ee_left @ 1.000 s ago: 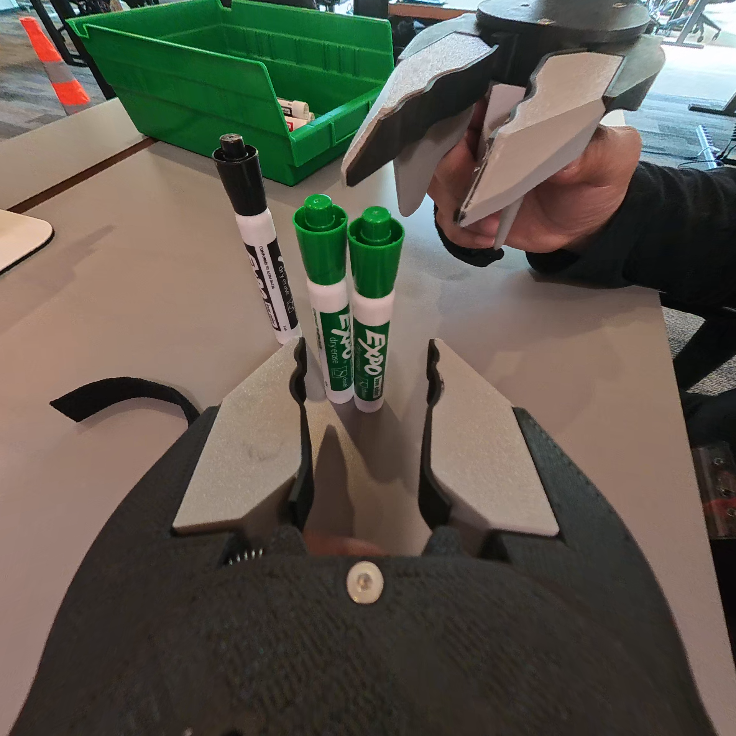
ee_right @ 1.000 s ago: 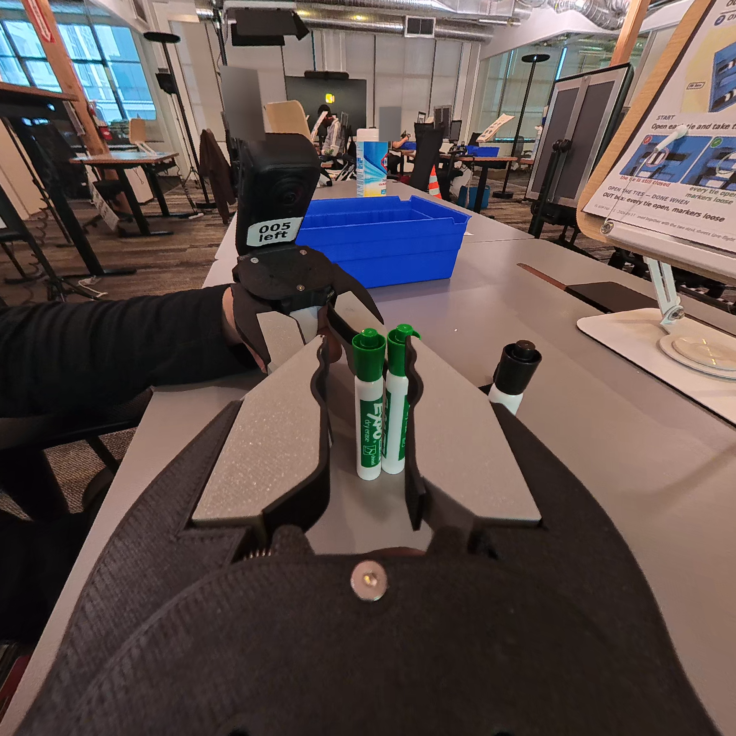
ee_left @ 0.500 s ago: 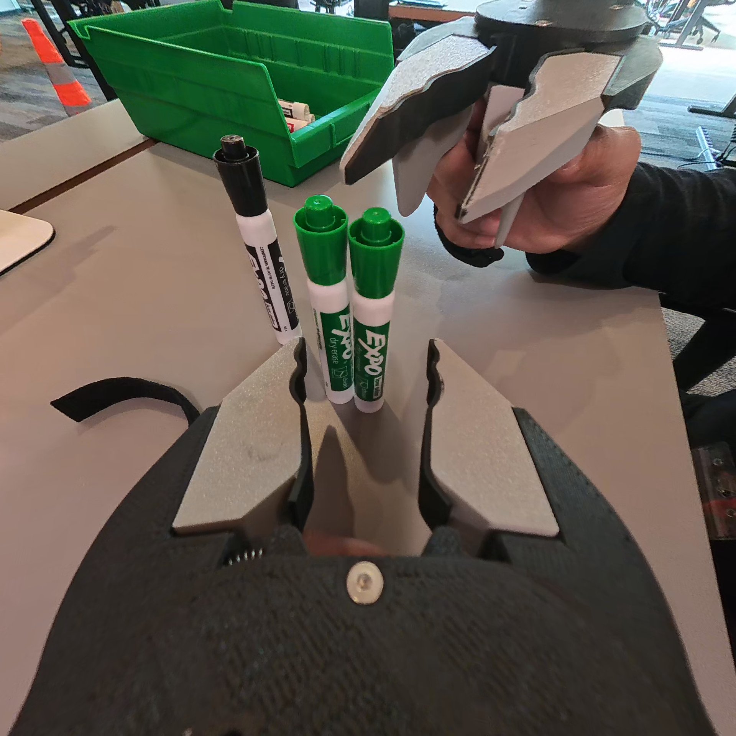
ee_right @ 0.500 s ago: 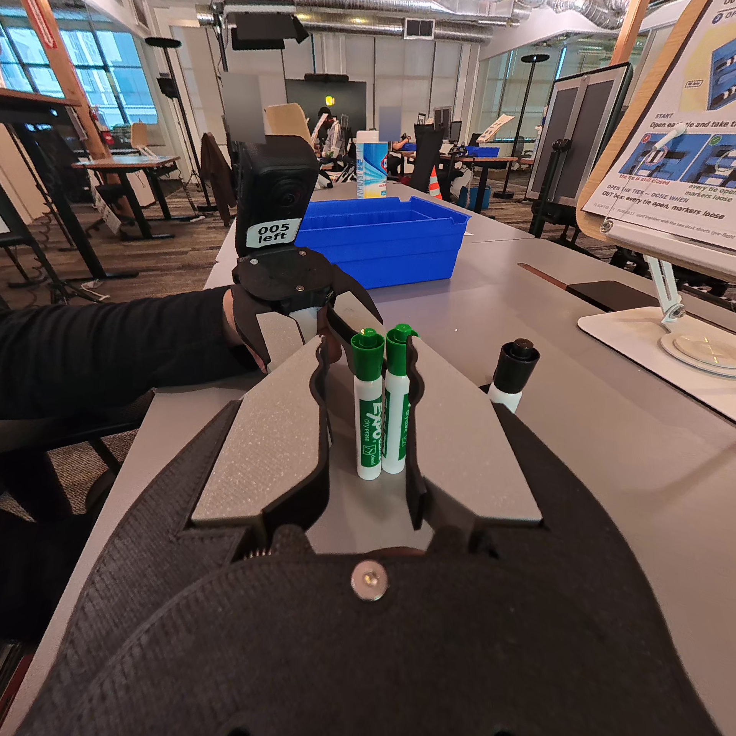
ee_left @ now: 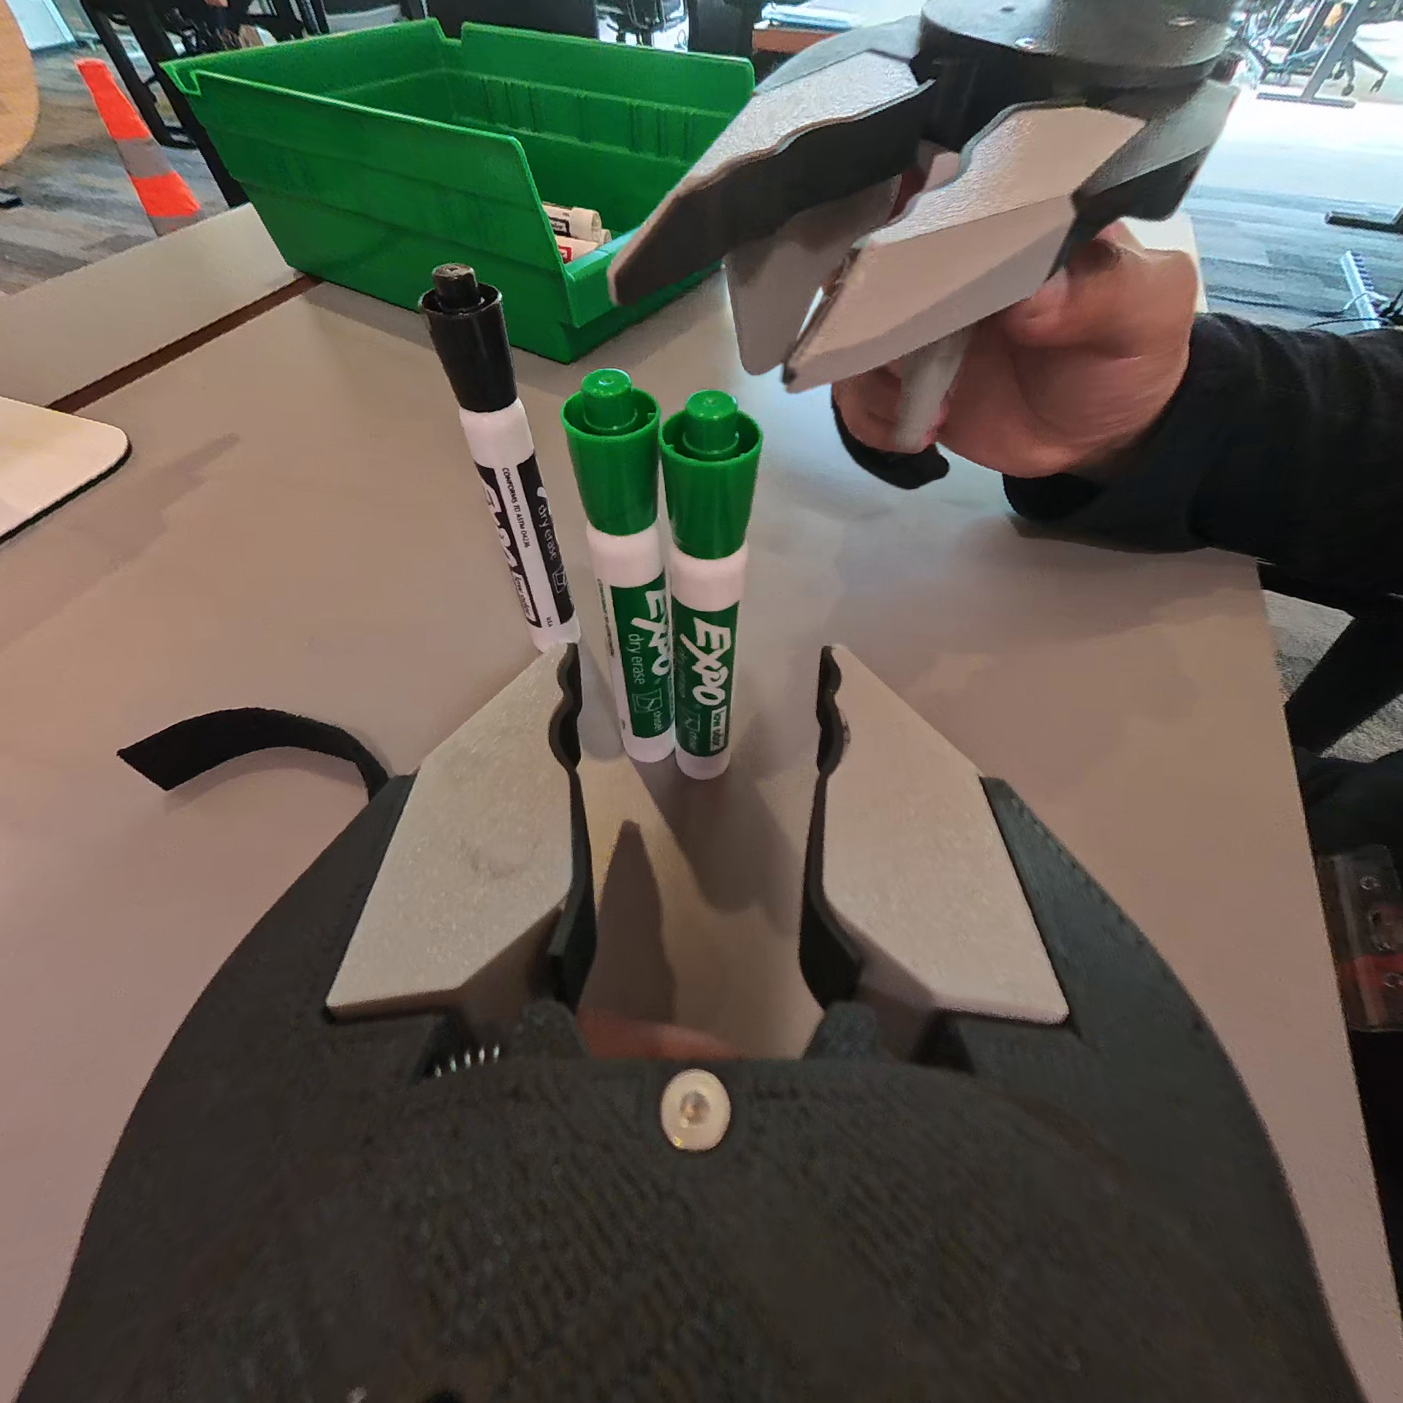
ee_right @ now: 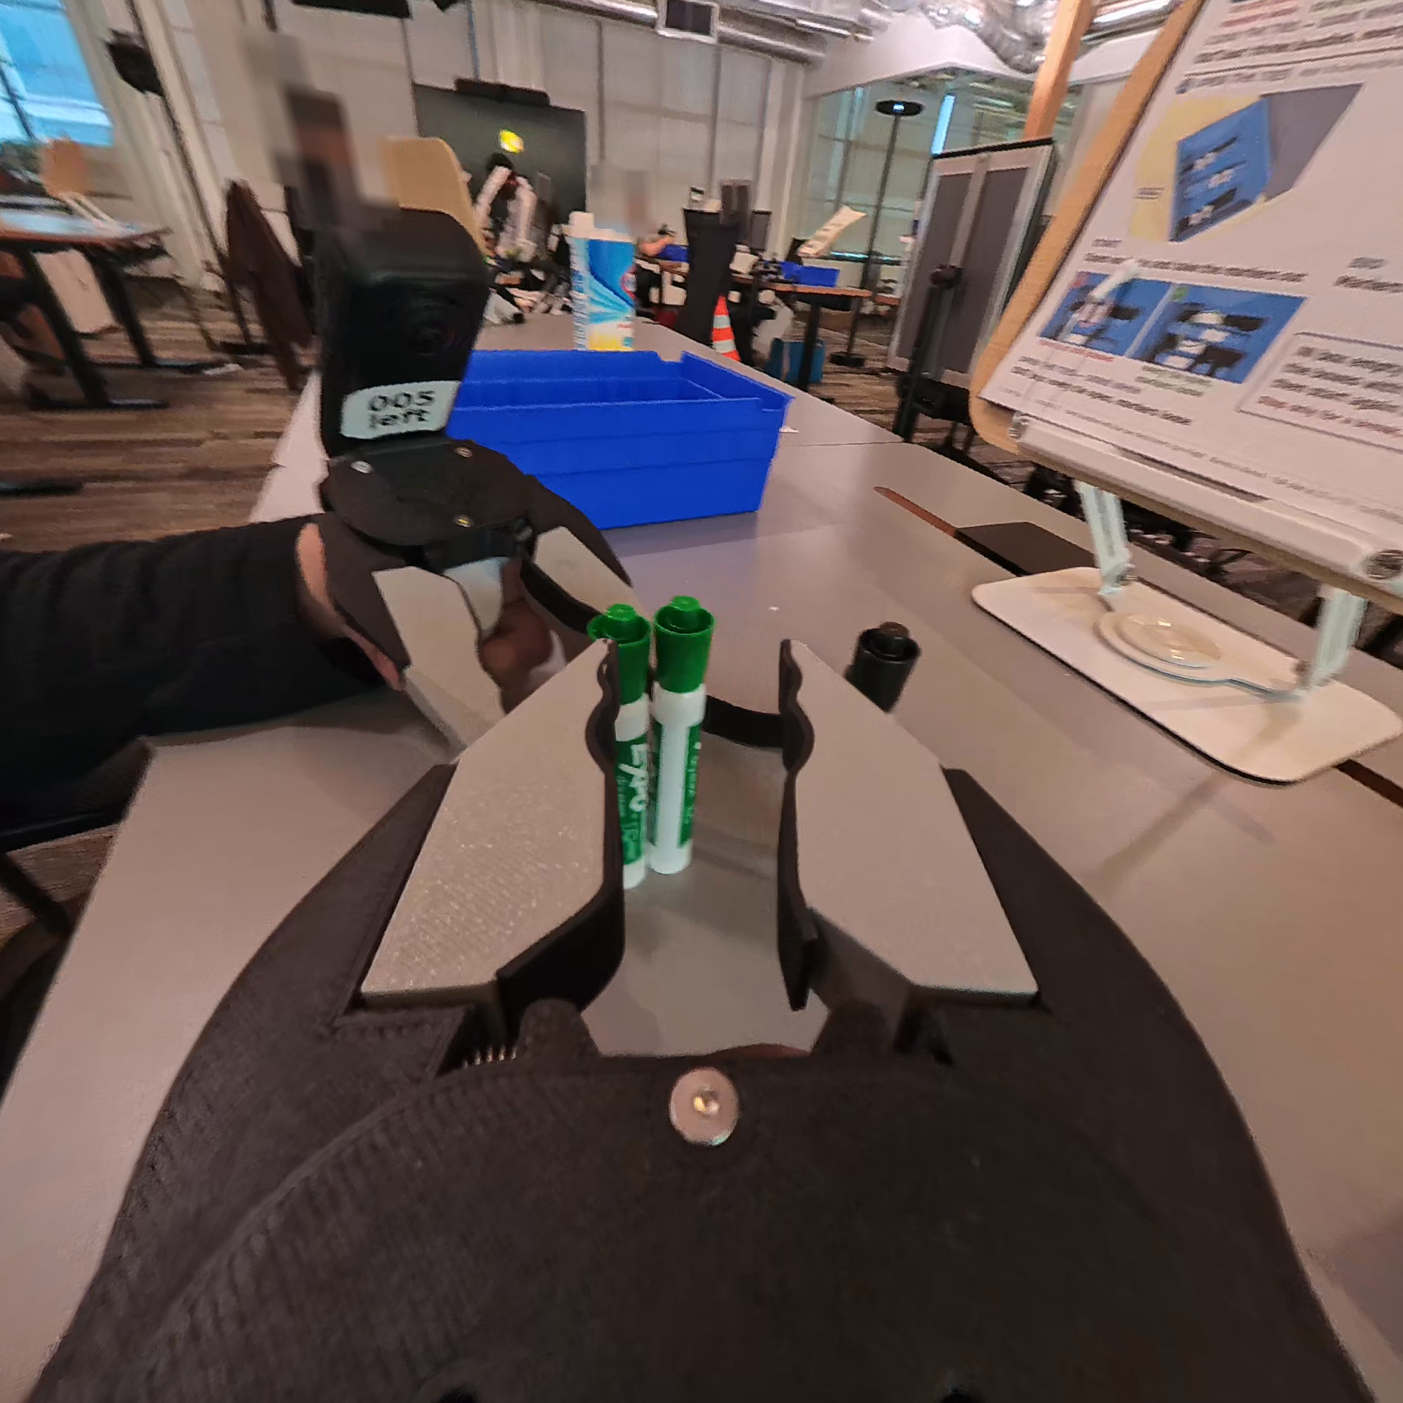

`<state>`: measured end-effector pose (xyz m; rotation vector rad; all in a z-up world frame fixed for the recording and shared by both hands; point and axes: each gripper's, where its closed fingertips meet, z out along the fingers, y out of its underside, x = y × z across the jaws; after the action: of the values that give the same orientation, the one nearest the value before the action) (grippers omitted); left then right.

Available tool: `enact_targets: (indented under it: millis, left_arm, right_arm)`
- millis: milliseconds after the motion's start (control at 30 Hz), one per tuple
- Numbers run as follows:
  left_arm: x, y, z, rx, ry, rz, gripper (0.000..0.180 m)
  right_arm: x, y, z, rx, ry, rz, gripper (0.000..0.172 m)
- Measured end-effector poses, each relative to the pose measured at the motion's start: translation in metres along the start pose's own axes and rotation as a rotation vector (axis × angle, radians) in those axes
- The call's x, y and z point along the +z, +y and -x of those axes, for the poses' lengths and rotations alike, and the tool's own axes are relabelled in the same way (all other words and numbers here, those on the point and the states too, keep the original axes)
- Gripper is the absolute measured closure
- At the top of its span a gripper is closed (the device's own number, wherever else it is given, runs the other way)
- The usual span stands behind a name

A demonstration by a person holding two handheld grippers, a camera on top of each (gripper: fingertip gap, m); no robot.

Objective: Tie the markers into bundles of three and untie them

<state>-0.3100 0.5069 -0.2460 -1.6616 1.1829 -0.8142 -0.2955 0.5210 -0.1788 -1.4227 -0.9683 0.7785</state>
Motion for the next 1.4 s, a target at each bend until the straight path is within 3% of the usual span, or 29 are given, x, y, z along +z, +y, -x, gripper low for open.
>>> enact_targets:
  millis: [300, 367, 400, 433, 533, 600, 667, 767, 867, 1400]
  left_arm:
    - [-0.010, -0.001, 0.009, -0.030, -0.056, -0.035, 0.120]
    - [-0.020, -0.005, 0.018, -0.057, -0.138, -0.076, 0.121]
    - [-0.030, -0.010, 0.030, -0.071, -0.243, -0.111, 0.131]
    - [-0.045, -0.013, 0.047, -0.072, -0.409, -0.133, 0.148]
    - [-0.112, -0.020, 0.093, 0.009, -0.992, -0.098, 0.175]
    - [-0.134, -0.031, 0.098, 0.049, -1.171, -0.071, 0.180]
    - [-0.136, -0.041, 0.100, 0.060, -1.259, -0.066, 0.180]
    - [-0.125, -0.046, 0.101, 0.068, -1.316, -0.049, 0.180]
    - [-0.113, -0.045, 0.098, 0.060, -1.310, -0.054, 0.180]
    - [-0.118, -0.035, 0.103, 0.113, -1.378, -0.006, 0.180]
  right_arm:
    - [-0.026, 0.006, -0.036, -0.169, 0.337, 0.096, 0.141]
    - [-0.037, 0.003, -0.037, -0.192, 0.384, 0.093, 0.160]
    - [-0.043, -0.003, -0.030, -0.207, 0.386, 0.065, 0.172]
    - [-0.050, -0.016, -0.020, -0.227, 0.388, 0.010, 0.172]
    - [-0.049, -0.047, 0.037, -0.329, 0.328, -0.067, 0.172]
    - [-0.029, -0.056, 0.096, -0.367, 0.196, -0.057, 0.172]
    - [-0.004, -0.058, 0.153, -0.424, 0.096, -0.028, 0.172]
    - [0.027, -0.053, 0.192, -0.532, 0.118, 0.047, 0.172]
    - [0.040, -0.047, 0.184, -0.588, 0.209, 0.097, 0.172]
    - [0.044, -0.041, 0.186, -0.602, 0.229, 0.108, 0.172]
